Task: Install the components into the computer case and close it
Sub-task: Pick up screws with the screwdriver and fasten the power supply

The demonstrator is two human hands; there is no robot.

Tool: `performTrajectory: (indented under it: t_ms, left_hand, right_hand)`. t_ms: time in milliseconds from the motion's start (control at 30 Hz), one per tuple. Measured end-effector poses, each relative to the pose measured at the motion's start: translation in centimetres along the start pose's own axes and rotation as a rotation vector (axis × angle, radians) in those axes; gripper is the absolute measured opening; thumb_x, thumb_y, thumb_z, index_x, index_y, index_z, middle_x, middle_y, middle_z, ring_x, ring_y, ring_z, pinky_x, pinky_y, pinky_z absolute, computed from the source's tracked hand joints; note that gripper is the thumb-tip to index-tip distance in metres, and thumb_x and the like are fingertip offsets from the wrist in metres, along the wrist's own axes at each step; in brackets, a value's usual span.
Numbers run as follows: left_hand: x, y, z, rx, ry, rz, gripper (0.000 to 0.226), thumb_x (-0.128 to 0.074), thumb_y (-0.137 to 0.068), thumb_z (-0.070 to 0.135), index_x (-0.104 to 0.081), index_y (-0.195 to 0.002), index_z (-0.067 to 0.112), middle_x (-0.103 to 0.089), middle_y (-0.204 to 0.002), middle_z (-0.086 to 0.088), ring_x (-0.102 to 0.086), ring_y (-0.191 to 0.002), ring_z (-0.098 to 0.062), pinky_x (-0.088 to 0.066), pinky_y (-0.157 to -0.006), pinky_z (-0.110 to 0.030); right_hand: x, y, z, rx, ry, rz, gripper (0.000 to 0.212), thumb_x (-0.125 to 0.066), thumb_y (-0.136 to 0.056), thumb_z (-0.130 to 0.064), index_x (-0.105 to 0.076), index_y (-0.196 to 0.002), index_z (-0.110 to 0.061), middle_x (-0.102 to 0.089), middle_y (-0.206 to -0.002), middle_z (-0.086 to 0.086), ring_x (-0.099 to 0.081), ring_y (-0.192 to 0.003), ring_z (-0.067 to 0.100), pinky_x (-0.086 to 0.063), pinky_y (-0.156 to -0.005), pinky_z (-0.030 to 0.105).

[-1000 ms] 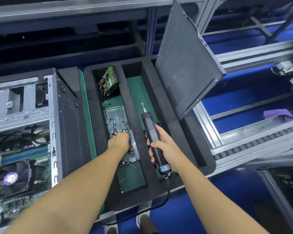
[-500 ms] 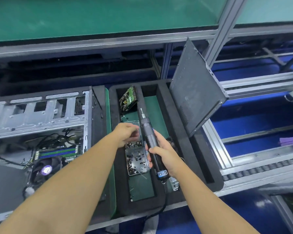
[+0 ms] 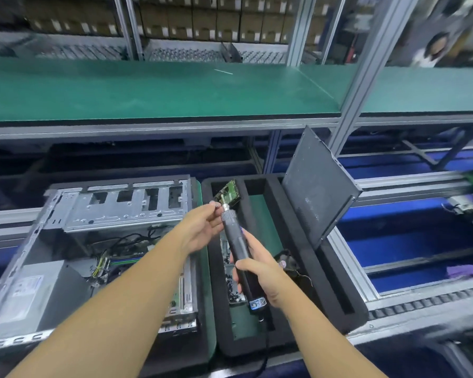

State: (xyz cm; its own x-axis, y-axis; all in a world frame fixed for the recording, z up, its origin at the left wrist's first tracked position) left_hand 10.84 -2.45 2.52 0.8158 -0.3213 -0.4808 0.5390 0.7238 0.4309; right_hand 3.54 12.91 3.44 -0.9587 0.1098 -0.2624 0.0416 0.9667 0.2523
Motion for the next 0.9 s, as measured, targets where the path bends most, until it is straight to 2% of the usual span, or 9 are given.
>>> performTrajectory:
  t_ms: [100,167,233,333,433,567,700,800,900]
  left_hand:
    - [2.1,2.3,1.2,-0.018,0.014,-0.043,0.012,-0.058,-0.097,0.015,-0.064,-0.103,0.007,-0.071,-0.087,-0.003,-0.068,-0.08,-0.015,-0.058,-0.074,-0.03]
    - [3.9,3.9,1.5,-0.007,0.0,-0.051,0.02,-0.06,-0.094,0.014,-0.065,-0.11,0.003,-0.071,-0.097,-0.007,-0.069,-0.081,-0.016,-0.058,-0.072,-0.028]
    - [5.8,5.5,1.4,0.012,-0.021,-0.049,0.024,-0.06,-0.092,0.016,-0.066,-0.112,0.002,-0.071,-0.1,-0.01,-0.069,-0.079,-0.016,-0.057,-0.067,-0.027]
    - [8.3,7.5,1.2,-0.002,-0.03,-0.059,0.025,-0.059,-0.092,0.019,-0.069,-0.107,0.002,-0.072,-0.102,-0.011,-0.067,-0.081,-0.015,-0.06,-0.068,-0.028]
    - [9.7,9.3,1.7,-0.045,-0.034,-0.066,0.025,-0.057,-0.095,0.021,-0.066,-0.112,0.004,-0.073,-0.101,-0.007,-0.067,-0.084,-0.014,-0.059,-0.085,-0.033]
    - [10.7,11.6,2.2,-0.079,0.016,-0.031,0.022,-0.054,-0.097,0.021,-0.063,-0.113,0.008,-0.075,-0.092,-0.003,-0.072,-0.081,-0.015,-0.058,-0.071,-0.03]
    - [12.0,13.6,2.5,-0.126,0.089,0.009,0.018,-0.052,-0.1,0.018,-0.064,-0.111,0.009,-0.075,-0.088,-0.002,-0.073,-0.078,-0.014,-0.058,-0.062,-0.027]
    - [13.1,14.7,2.9,-0.165,0.107,0.027,0.018,-0.051,-0.101,0.017,-0.067,-0.108,0.012,-0.075,-0.087,-0.002,-0.073,-0.079,-0.015,-0.056,-0.057,-0.027]
    - [13.8,15.2,3.2,-0.176,0.101,0.026,0.018,-0.052,-0.101,0.018,-0.067,-0.108,0.012,-0.074,-0.089,-0.002,-0.073,-0.079,-0.015,-0.055,-0.055,-0.026]
  right_hand:
    - [-2.8,1.2,1.1,-0.03,0.072,0.005,0.085,-0.065,-0.08,-0.008,-0.036,-0.153,-0.041,-0.067,-0.101,0.004,-0.064,-0.076,0.023,-0.056,-0.061,0.037]
    - [-4.7,2.0,1.7,-0.047,0.204,0.021,0.09,-0.071,-0.078,-0.016,-0.032,-0.152,-0.048,-0.063,-0.129,0.002,-0.064,-0.096,0.021,-0.058,-0.082,0.043]
    - [-6.7,3.0,2.4,-0.056,0.342,0.03,0.1,-0.075,-0.075,-0.025,-0.023,-0.157,-0.048,-0.045,-0.156,0.002,-0.054,-0.125,0.026,-0.046,-0.108,0.054]
    - [-9.7,4.4,3.0,-0.044,0.422,0.018,0.105,-0.076,-0.076,-0.031,-0.015,-0.16,-0.046,-0.034,-0.159,-0.008,-0.042,-0.14,0.021,-0.034,-0.119,0.057]
    - [-11.8,5.6,3.3,-0.056,0.416,0.011,0.102,-0.074,-0.081,-0.023,-0.015,-0.16,-0.049,-0.046,-0.146,-0.001,-0.048,-0.117,0.02,-0.046,-0.107,0.054]
    - [-14.4,6.7,4.4,-0.066,0.329,-0.038,0.099,-0.071,-0.086,-0.009,-0.019,-0.159,-0.049,-0.059,-0.123,0.004,-0.067,-0.08,0.019,-0.058,-0.065,0.038]
    - [-16.4,7.0,4.7,-0.044,0.328,-0.03,0.101,-0.072,-0.081,-0.011,-0.02,-0.158,-0.05,-0.057,-0.126,0.002,-0.067,-0.079,0.016,-0.057,-0.064,0.034]
    - [-17.5,6.9,5.0,-0.049,0.321,-0.054,0.103,-0.072,-0.082,-0.007,-0.018,-0.158,-0.052,-0.064,-0.107,0.006,-0.063,-0.076,0.021,-0.056,-0.061,0.036]
    - [-18.2,6.9,5.0,-0.063,0.329,-0.066,0.103,-0.072,-0.083,-0.006,-0.02,-0.156,-0.056,-0.065,-0.106,0.009,-0.063,-0.076,0.022,-0.056,-0.061,0.037]
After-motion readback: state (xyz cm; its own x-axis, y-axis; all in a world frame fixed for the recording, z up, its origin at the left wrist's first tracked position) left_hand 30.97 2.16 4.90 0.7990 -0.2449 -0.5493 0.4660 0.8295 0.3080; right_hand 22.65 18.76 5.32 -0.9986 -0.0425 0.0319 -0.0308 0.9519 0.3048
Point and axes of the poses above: each hand's wrist, its own y-axis away from the middle knuckle, its own x-axis out of the back of the hand, z = x × y, the point moved 8 cm from there along -y, towards the middle knuckle
